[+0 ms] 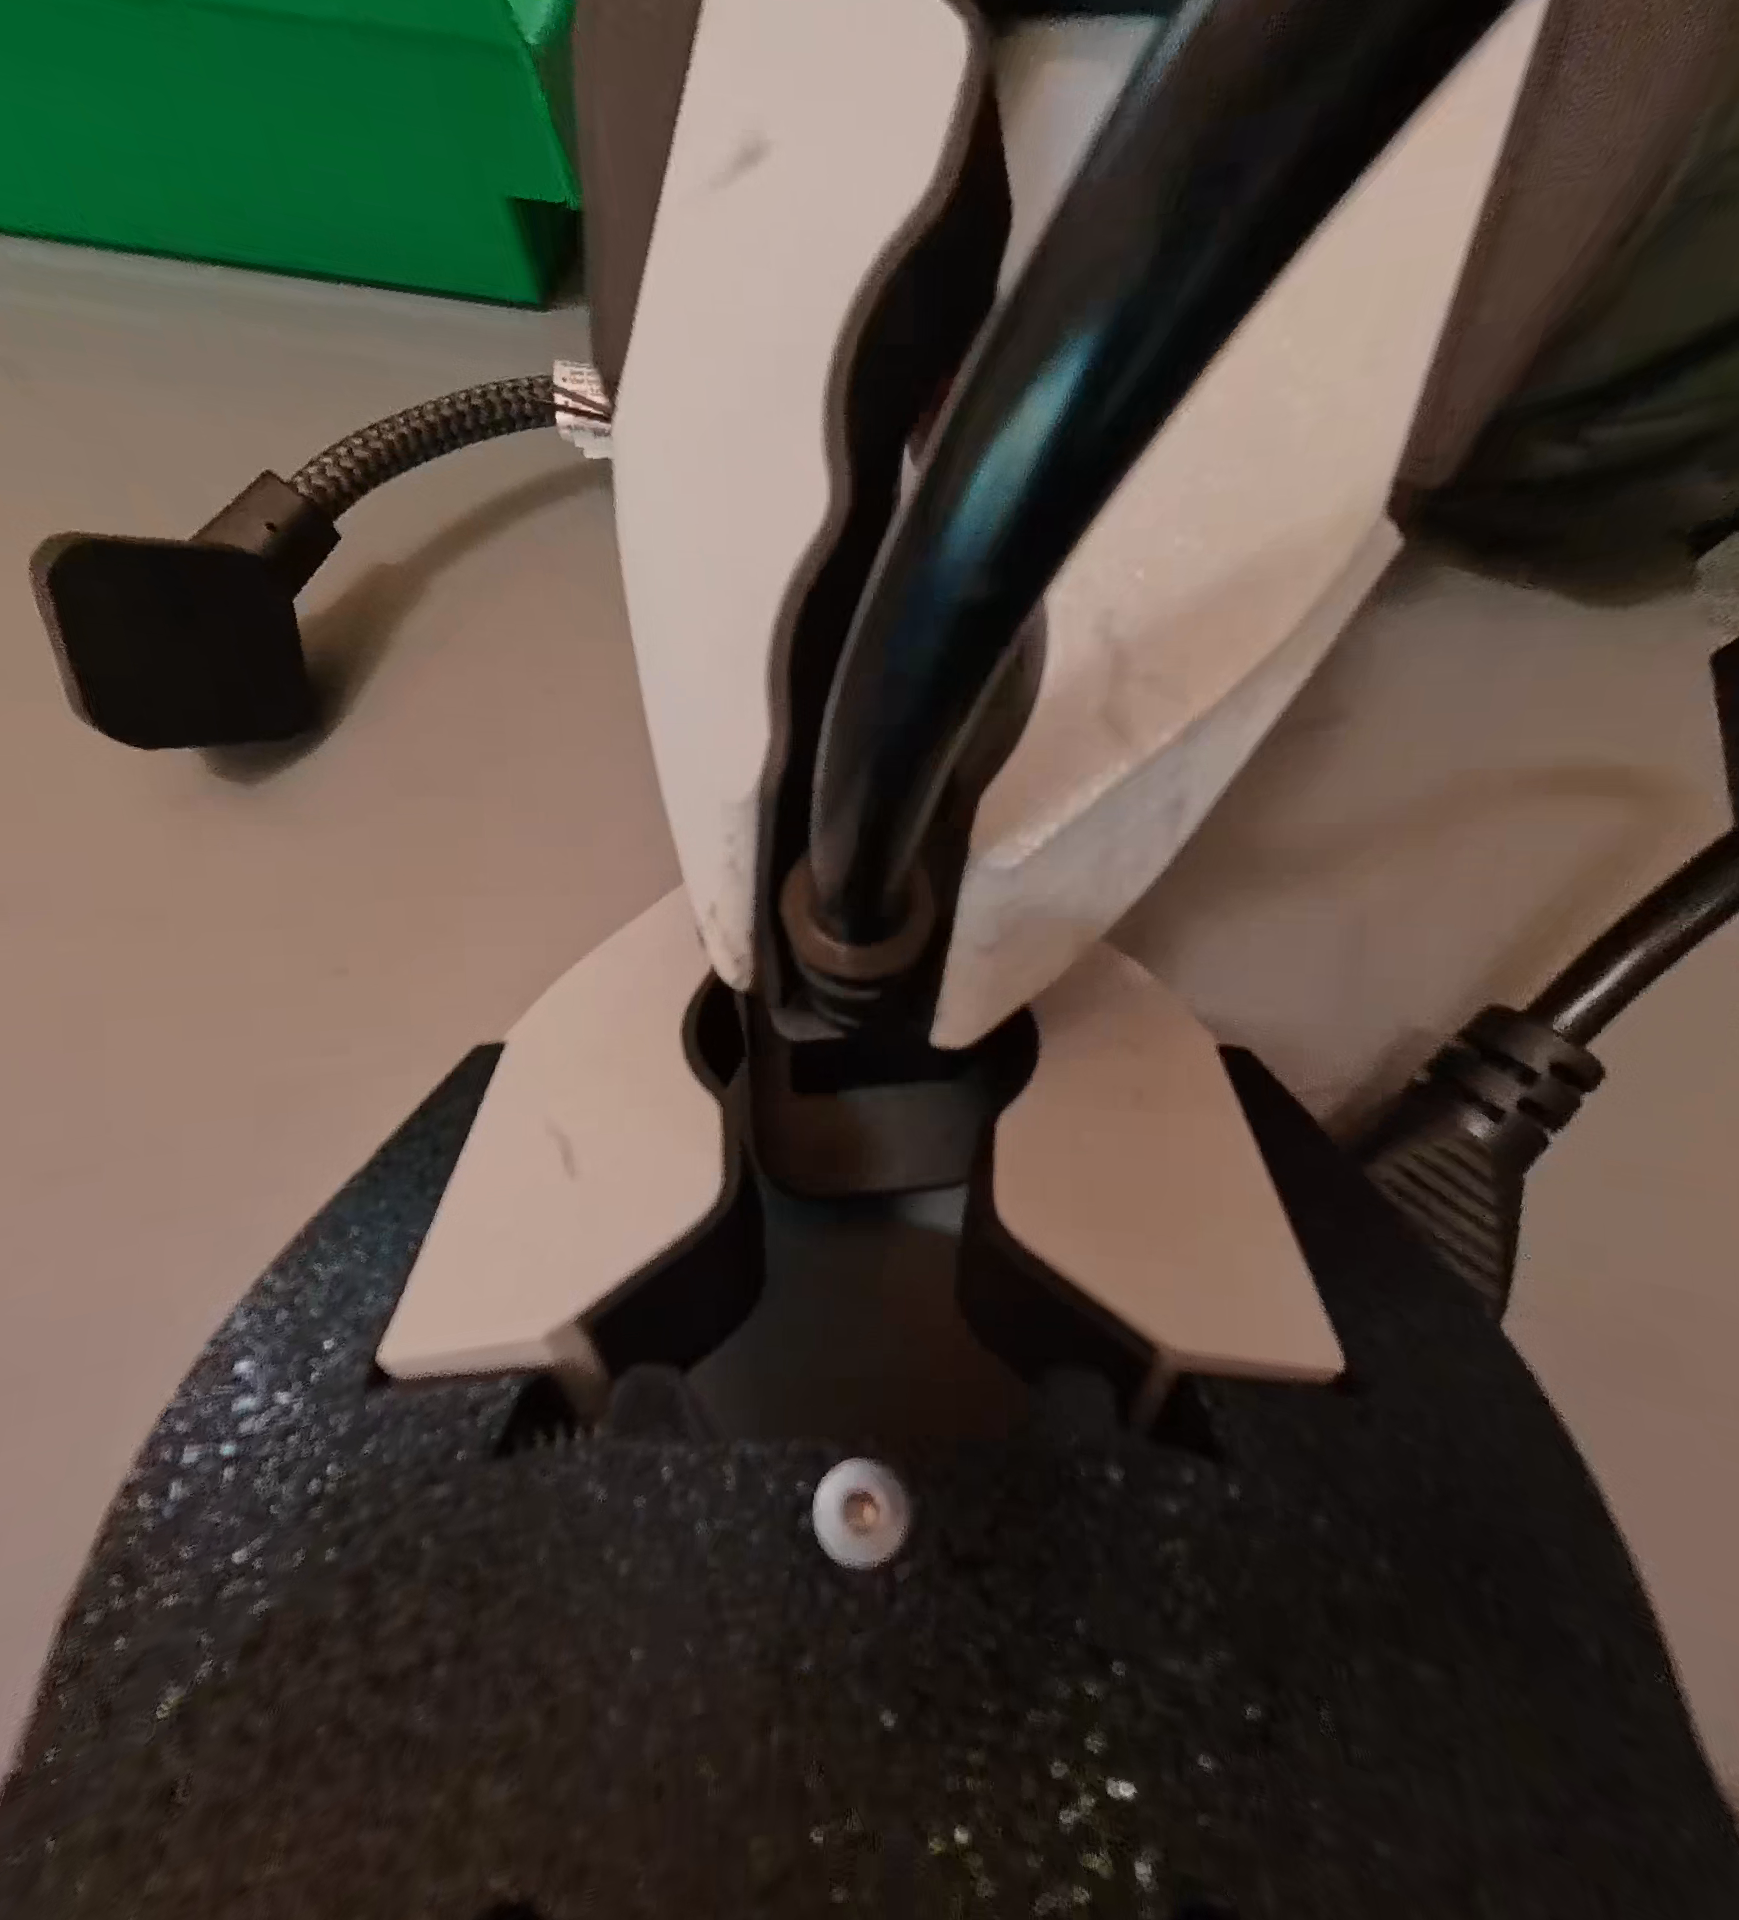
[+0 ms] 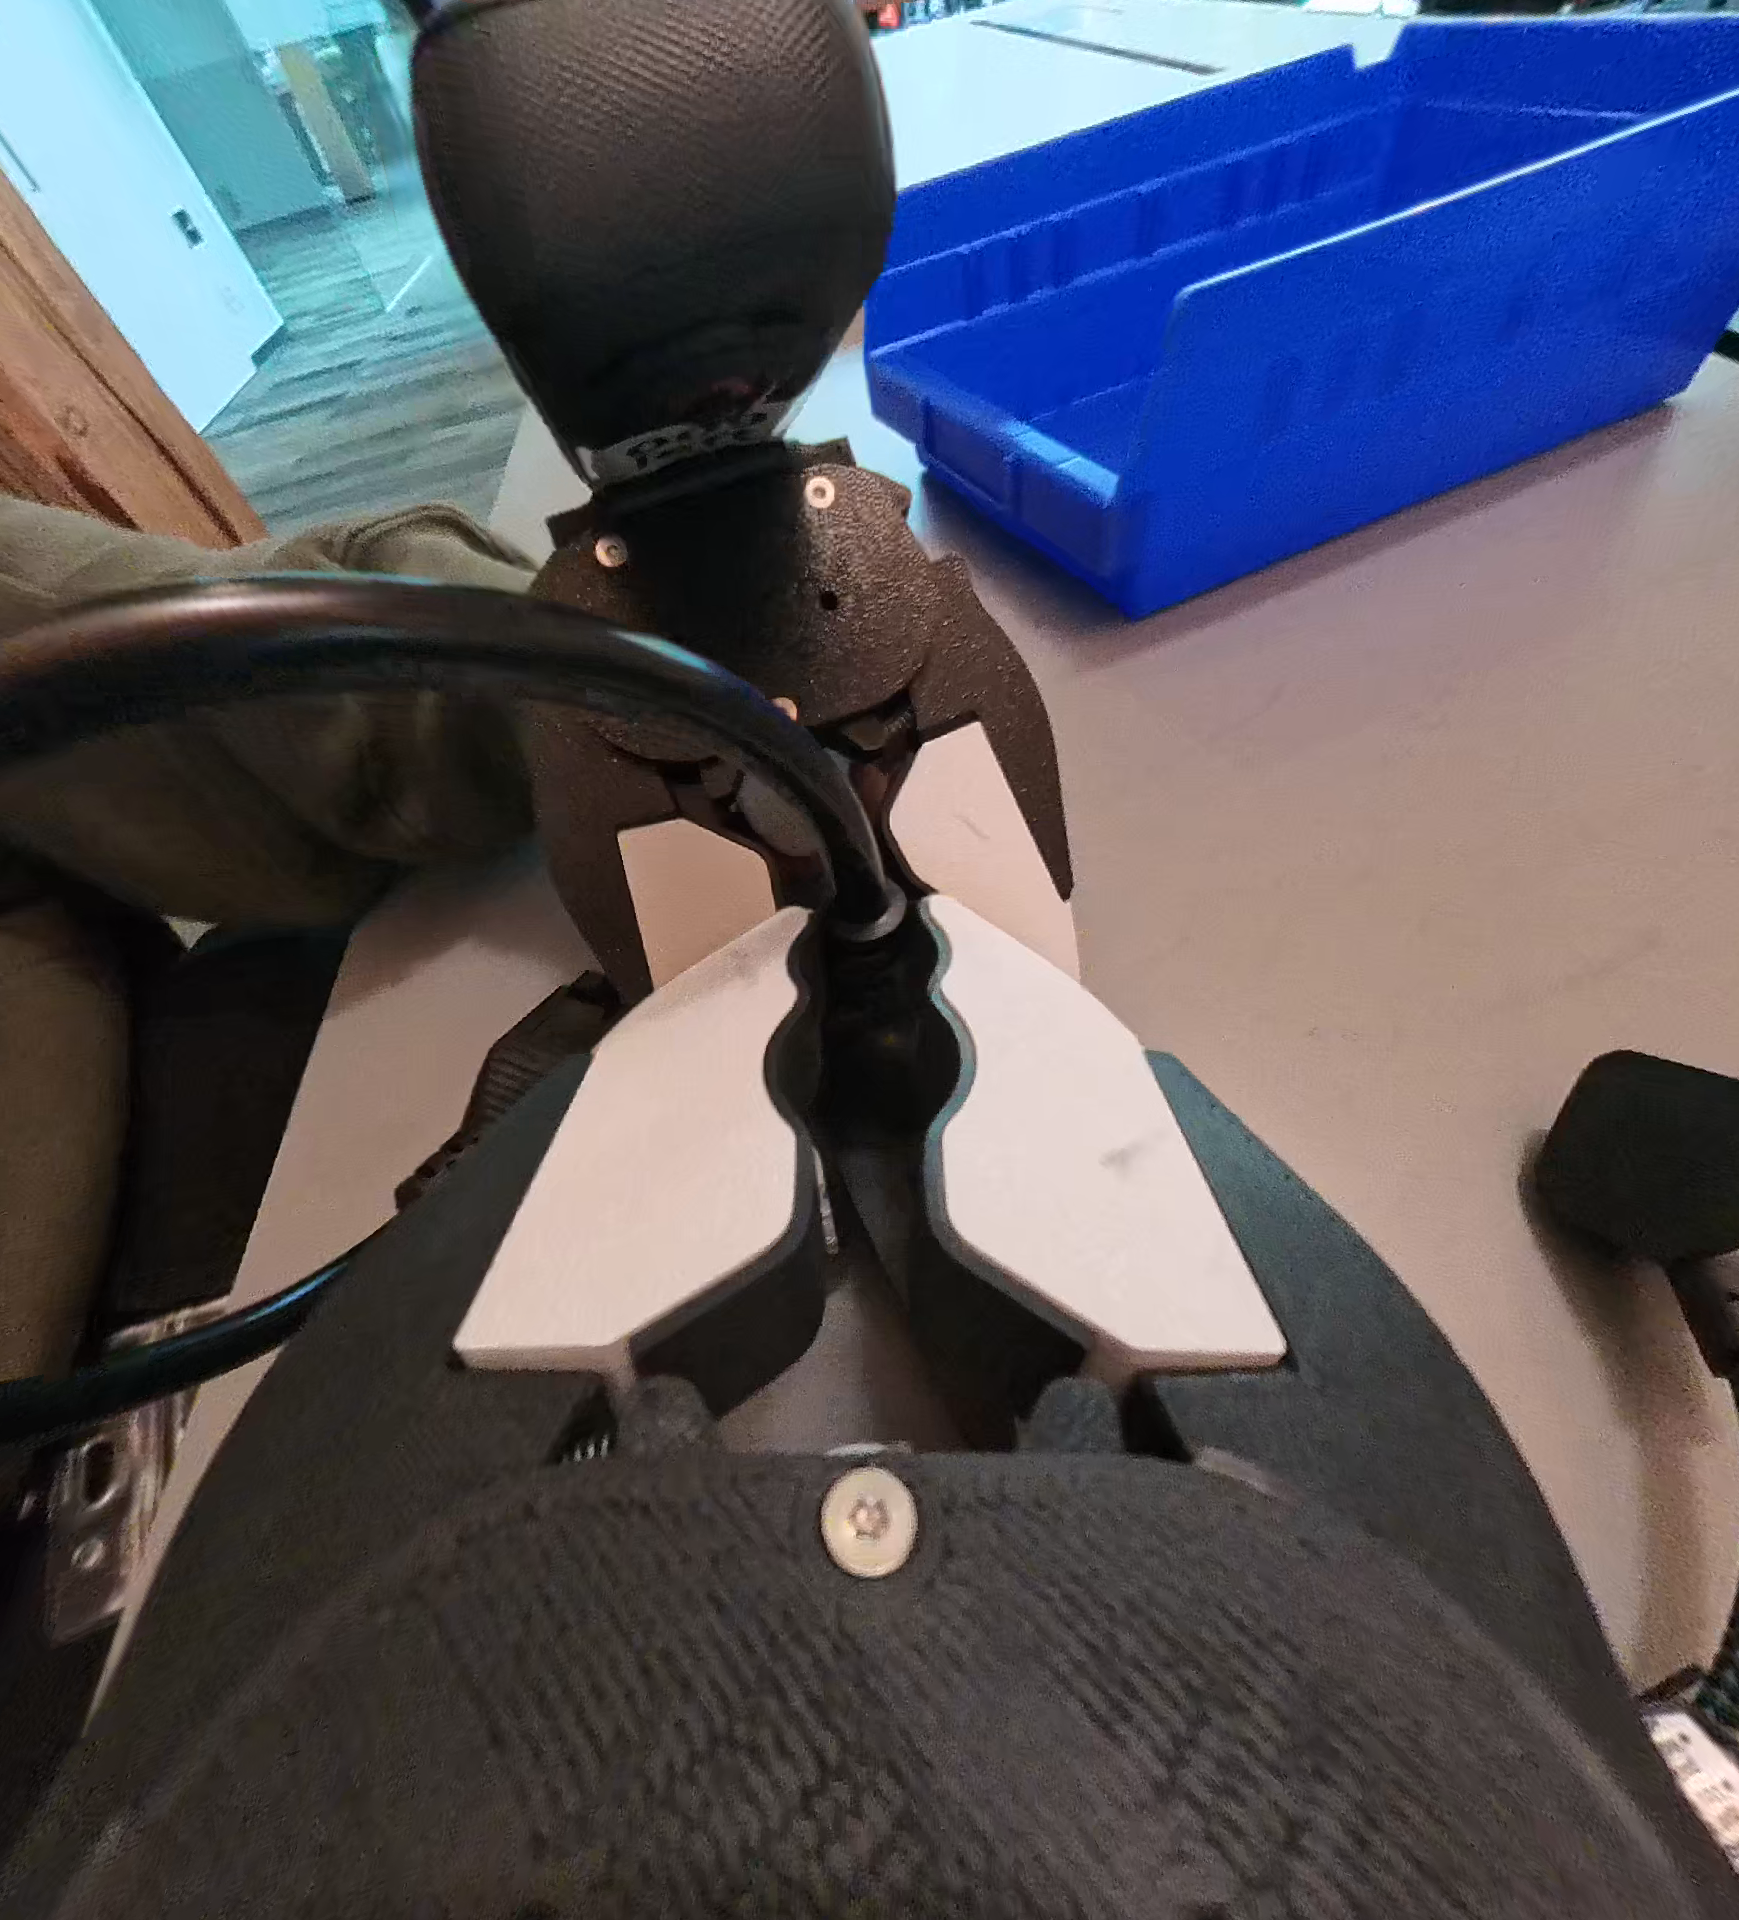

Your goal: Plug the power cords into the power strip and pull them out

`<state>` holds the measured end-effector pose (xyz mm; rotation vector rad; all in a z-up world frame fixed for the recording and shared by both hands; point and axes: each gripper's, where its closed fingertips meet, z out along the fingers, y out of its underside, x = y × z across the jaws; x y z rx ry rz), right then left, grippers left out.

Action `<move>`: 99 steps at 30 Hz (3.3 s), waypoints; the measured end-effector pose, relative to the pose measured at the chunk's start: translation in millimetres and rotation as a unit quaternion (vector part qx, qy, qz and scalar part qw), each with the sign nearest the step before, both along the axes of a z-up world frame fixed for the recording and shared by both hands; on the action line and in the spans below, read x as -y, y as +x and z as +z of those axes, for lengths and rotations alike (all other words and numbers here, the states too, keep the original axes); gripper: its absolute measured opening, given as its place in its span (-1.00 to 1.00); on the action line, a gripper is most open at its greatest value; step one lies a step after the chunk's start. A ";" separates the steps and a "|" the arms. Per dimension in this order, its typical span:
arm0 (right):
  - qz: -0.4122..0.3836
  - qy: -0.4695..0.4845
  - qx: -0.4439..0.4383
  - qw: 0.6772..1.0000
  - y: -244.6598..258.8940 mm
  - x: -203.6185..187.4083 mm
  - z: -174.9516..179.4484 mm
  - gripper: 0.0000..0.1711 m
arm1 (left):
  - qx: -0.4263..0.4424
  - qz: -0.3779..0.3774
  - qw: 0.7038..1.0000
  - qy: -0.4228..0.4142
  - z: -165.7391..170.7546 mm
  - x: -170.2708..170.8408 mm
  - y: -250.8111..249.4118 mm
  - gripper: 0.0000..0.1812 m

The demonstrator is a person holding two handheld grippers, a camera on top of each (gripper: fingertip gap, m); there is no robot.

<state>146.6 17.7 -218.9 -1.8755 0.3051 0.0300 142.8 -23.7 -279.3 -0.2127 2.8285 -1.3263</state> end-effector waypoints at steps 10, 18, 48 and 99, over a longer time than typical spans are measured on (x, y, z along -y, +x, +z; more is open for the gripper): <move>0.036 -0.049 0.043 0.997 -5.7 1.7 3.1 -0.83 | 0.020 -0.004 1.000 -0.007 2.3 0.7 -1.1 -0.51; 0.029 -0.045 0.056 0.997 -7.8 1.0 3.0 -0.84 | 0.032 -0.001 0.999 -0.002 1.1 0.9 -0.1 -0.51; 0.065 -0.115 0.060 0.989 4.9 -0.9 0.6 -0.83 | 0.019 0.036 0.999 0.007 -1.2 -2.2 8.8 -0.51; 0.111 -0.141 0.115 0.977 3.4 -2.5 4.9 -0.84 | 0.053 0.073 0.996 0.013 -1.6 -4.1 19.9 -0.51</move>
